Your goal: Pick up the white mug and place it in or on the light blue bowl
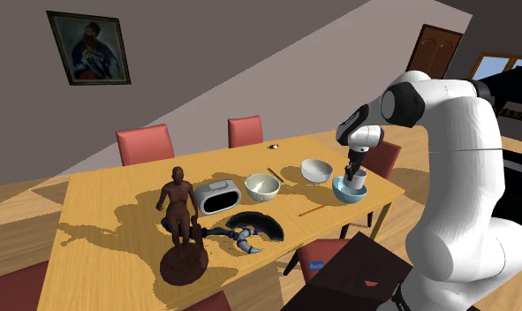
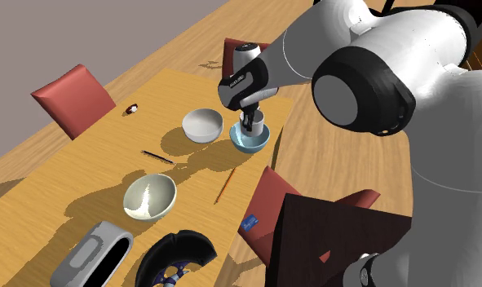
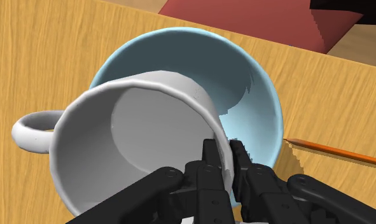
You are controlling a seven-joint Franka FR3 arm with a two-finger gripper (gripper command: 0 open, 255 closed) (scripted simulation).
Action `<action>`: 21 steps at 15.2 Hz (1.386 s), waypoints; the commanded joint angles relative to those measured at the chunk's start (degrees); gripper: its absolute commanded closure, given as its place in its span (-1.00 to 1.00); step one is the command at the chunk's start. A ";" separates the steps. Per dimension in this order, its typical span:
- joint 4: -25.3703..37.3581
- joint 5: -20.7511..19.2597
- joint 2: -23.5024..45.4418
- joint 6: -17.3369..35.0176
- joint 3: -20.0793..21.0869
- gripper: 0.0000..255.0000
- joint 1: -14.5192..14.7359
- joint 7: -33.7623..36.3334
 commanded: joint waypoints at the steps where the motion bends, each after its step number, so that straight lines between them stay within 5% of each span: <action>1: -0.02 0.01 0.00 0.05 0.00 1.00 0.00 0.00; 4: -0.02 0.01 0.00 0.05 0.00 1.00 0.00 0.00; 5: -0.02 0.01 0.00 0.05 0.00 -1.00 0.00 0.00; 21: 0.85 -1.80 -4.68 -5.37 -1.16 -1.00 1.17 1.15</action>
